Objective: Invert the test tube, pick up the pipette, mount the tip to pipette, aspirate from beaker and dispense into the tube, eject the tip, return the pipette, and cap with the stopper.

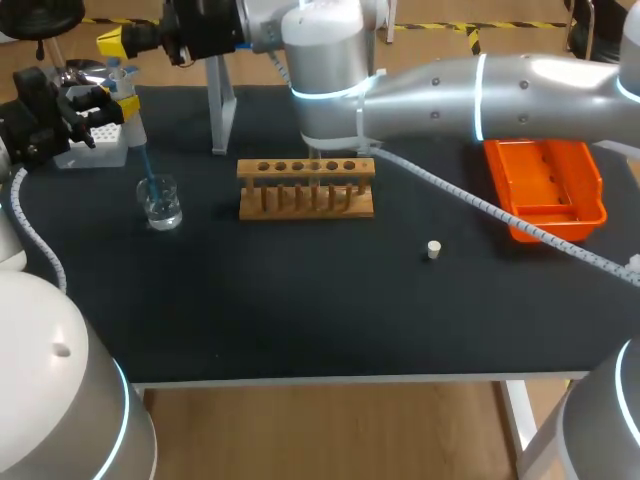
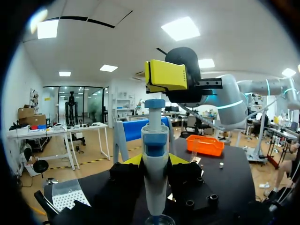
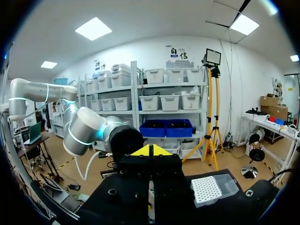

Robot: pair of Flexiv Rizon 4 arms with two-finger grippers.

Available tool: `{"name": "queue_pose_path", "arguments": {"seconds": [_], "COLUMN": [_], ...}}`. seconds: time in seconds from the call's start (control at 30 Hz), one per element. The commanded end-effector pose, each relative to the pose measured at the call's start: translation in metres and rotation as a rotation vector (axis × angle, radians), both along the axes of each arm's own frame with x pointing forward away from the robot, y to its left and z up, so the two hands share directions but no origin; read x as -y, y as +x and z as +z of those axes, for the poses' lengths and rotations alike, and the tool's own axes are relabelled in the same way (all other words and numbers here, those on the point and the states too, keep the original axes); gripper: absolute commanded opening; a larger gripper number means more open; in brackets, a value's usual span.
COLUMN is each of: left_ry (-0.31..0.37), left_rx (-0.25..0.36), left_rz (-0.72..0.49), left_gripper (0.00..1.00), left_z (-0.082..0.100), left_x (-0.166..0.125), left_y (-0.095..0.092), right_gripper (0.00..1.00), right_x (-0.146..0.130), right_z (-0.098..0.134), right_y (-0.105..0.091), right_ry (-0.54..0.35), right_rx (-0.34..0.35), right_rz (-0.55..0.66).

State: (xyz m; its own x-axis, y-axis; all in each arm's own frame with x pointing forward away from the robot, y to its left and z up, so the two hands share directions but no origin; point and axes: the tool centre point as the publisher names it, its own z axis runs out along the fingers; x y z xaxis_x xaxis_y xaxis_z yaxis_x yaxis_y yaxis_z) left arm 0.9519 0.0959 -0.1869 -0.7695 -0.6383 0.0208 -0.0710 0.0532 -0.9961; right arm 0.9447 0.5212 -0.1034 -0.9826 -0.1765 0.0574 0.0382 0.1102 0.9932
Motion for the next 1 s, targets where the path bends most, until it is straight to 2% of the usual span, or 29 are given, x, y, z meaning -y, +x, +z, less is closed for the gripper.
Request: {"name": "queue_pose_path", "arguments": {"seconds": [0.03, 1.0], "left_ry": [0.0, 0.0], "left_rx": [0.002, 0.002], "left_rz": [0.003, 0.003], "left_gripper": [0.0, 0.0], "left_z": [0.0, 0.0], "left_x": [0.001, 0.001], "left_y": [-0.001, -0.001], "right_gripper": [0.0, 0.0], "right_x": [-0.004, -0.004], "right_z": [-0.005, -0.017], "right_y": [0.002, 0.006], "right_ry": [0.003, 0.003], "right_rx": [-0.003, -0.022], "right_rz": [0.001, -0.015]}}
